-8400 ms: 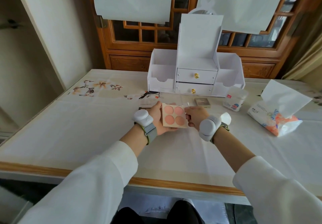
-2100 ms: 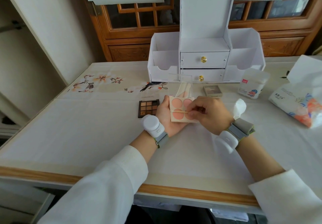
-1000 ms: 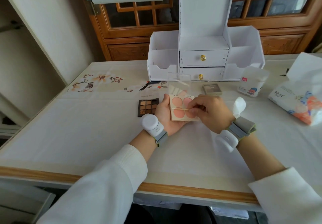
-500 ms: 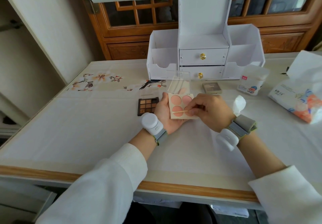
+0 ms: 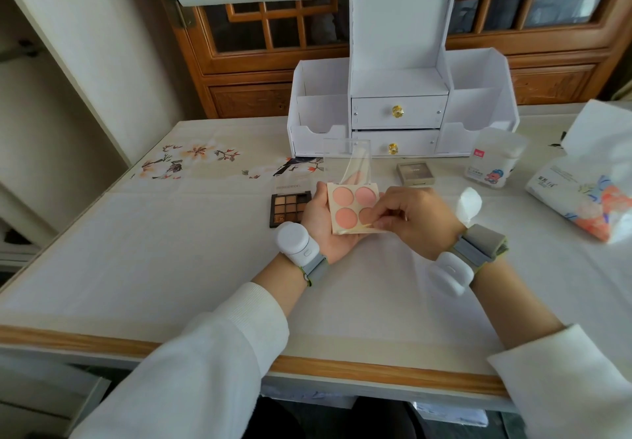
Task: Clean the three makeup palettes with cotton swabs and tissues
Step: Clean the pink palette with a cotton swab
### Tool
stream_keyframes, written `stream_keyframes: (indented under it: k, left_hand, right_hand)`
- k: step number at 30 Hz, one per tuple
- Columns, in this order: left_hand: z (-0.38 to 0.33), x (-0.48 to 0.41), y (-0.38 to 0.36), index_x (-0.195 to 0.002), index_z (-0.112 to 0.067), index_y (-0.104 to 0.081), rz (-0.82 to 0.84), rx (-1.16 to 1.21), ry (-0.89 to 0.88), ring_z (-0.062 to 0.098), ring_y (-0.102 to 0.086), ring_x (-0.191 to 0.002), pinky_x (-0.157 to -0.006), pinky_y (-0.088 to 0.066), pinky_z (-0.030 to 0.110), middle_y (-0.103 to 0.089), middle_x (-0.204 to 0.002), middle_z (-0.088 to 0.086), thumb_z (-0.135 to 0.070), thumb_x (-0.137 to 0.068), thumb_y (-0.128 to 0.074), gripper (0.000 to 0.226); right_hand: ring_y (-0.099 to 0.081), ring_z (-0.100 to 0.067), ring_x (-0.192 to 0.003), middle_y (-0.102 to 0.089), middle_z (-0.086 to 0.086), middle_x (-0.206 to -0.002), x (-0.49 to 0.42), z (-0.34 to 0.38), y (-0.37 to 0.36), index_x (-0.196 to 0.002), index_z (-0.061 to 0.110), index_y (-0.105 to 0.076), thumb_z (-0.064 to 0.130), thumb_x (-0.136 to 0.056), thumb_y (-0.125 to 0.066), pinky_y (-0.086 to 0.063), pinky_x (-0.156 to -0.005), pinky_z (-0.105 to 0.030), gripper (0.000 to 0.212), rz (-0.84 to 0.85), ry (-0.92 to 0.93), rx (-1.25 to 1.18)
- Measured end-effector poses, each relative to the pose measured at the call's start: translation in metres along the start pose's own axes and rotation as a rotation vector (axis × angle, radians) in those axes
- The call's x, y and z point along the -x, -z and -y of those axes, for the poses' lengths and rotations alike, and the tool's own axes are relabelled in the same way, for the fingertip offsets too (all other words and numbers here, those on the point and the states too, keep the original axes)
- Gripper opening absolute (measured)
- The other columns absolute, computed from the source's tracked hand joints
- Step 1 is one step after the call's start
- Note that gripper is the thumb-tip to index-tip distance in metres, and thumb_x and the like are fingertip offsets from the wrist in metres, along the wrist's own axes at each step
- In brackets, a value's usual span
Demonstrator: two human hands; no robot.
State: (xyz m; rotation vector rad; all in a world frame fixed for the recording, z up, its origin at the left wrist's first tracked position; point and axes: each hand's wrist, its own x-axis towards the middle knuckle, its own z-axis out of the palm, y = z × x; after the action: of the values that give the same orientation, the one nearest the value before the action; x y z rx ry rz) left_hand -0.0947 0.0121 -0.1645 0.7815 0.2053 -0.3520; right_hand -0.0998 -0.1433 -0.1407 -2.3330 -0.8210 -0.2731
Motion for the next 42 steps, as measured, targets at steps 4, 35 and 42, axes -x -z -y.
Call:
stream_keyframes:
  k: [4,35,42]
  left_hand:
    - [-0.001,0.0,0.001,-0.108,-0.022,-0.059,0.018,-0.016,0.007,0.029,-0.06,-0.088,-0.077,-0.046,0.04,-0.073,-0.086,0.012,-0.058,-0.096,-0.004,0.066]
    - [0.005,-0.003,0.003,-0.13,-0.025,-0.051,0.175,-0.029,0.024,0.034,-0.067,-0.083,-0.081,-0.052,0.043,-0.066,-0.104,0.017,-0.059,-0.096,-0.011,0.063]
    - [0.004,-0.002,0.003,-0.129,-0.023,-0.052,0.181,-0.023,0.023,0.036,-0.066,-0.083,-0.079,-0.052,0.043,-0.065,-0.105,0.019,-0.059,-0.096,-0.01,0.064]
  right_hand:
    - [-0.05,0.015,-0.07,-0.048,0.02,-0.066,0.001,-0.002,0.0,-0.076,0.012,-0.074,-0.002,-0.07,-0.072,-0.033,-0.065,0.0,0.016,-0.001,0.025,0.013]
    - [-0.053,-0.018,-0.063,-0.068,-0.009,-0.074,-0.003,-0.011,0.004,-0.075,0.007,-0.071,-0.001,-0.075,-0.067,-0.031,-0.064,0.003,0.009,-0.353,-0.166,0.085]
    - [-0.049,-0.015,-0.066,-0.066,-0.01,-0.077,-0.003,-0.014,0.007,-0.079,0.008,-0.072,0.002,-0.078,-0.066,-0.031,-0.063,0.003,0.009,-0.287,-0.206,0.095]
